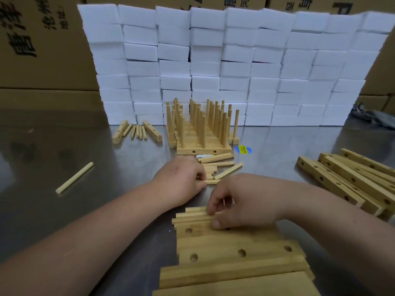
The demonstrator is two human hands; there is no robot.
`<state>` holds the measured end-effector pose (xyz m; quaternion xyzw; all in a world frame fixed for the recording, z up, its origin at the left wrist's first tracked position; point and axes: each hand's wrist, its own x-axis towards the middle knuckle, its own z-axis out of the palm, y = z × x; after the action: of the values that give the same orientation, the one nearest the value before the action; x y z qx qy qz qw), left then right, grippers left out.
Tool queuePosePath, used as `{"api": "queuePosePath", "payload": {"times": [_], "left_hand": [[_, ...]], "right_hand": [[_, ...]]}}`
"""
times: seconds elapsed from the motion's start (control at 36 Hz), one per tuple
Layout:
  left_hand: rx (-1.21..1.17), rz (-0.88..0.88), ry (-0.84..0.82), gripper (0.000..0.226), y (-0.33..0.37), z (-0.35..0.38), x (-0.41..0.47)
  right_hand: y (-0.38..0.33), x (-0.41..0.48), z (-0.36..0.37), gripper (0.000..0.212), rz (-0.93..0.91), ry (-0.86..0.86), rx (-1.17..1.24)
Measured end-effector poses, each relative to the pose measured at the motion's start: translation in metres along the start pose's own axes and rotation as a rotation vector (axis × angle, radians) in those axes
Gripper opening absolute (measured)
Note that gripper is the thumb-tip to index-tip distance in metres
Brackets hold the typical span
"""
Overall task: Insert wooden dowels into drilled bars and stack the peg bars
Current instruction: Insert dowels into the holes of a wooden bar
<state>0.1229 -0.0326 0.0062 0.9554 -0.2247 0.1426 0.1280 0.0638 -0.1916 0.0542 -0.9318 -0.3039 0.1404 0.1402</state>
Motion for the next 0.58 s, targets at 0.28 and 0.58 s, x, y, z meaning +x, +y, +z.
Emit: {"api": "queuePosePath", "payload": {"times": [0.28, 0.58], "left_hand": [[0.004, -0.001, -0.002, 0.012, -0.0009, 0.0031, -0.0002], [-0.037, -0.006, 0.043, 0.008, -0.0027, 0.0054, 0.0003]], "right_hand": [[-0.0013, -0.0001, 0.0048, 0.036, 0.004, -0.075, -0.104], [-0.0092, -0.0016, 0.0048, 0.022, -0.034, -0.042, -0.101]]}}
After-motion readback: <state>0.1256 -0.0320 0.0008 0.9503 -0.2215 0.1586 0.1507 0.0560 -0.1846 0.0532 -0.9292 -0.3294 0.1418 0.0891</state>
